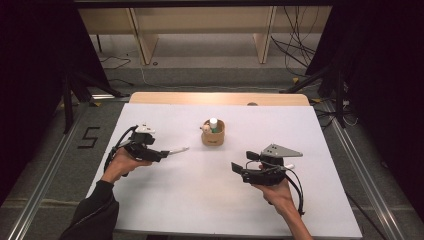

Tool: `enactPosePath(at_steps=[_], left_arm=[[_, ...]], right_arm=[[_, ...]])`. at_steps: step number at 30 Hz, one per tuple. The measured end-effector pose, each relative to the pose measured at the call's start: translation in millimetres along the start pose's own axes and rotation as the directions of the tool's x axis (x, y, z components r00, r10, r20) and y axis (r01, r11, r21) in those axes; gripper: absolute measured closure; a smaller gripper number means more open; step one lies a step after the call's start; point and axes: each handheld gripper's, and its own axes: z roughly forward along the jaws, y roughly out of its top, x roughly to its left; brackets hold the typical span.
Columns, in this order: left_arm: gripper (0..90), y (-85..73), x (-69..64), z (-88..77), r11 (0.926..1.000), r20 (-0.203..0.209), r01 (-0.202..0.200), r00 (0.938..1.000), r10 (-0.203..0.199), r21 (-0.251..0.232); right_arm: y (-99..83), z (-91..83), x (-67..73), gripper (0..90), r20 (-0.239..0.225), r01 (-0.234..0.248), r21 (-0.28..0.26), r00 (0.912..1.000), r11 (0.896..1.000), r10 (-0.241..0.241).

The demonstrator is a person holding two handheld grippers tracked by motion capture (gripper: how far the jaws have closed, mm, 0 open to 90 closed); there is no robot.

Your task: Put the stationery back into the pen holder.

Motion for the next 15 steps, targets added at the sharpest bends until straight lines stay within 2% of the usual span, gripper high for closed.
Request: enactPosePath(at_steps=[9, 13, 15], left_arm=[[20.2, 6.0, 7.5, 9.5, 0.9961, 0.001, -0.027, 0.9996, 0.027, 0.084], [20.6, 6.8, 9.5, 15.1, 0.9891, -0.006, -0.059, 0.9982, 0.061, 0.135], [21.5, 7.6, 11.8, 17.9, 0.9862, -0.001, -0.060, 0.9981, 0.061, 0.154]], right_arm=[[-12.6, -7.0, 4.2, 25.8, -0.006, 0.013, 0.008, 0.9999, 1.000, -0.013], [-18.8, -9.1, 6.1, 25.7, -0.014, 0.013, 0.021, 0.9998, 1.000, -0.013], [-22.2, -9.9, 6.5, 25.7, -0.019, 0.009, 0.029, 0.9998, 1.000, -0.009]])
